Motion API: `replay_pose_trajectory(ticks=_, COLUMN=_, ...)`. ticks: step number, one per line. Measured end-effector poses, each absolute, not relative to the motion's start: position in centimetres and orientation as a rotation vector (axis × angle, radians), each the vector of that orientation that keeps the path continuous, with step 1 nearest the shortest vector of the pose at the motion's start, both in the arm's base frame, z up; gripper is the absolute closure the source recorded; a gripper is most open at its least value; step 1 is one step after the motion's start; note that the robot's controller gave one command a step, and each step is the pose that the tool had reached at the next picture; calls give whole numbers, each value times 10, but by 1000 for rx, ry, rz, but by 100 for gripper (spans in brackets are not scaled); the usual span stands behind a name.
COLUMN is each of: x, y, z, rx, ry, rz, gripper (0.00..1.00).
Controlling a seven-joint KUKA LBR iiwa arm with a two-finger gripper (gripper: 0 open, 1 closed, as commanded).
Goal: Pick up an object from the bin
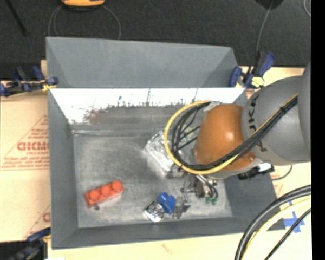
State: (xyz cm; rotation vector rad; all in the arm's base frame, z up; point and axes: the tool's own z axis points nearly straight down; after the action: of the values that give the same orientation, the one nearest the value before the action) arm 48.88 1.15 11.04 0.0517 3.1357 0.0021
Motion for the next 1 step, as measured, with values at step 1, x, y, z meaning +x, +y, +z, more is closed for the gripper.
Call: replay_pose_trajectory(ticks=1, x=472, y=50, z=102, rx=-79, ry=3139, rz=-1, gripper=0)
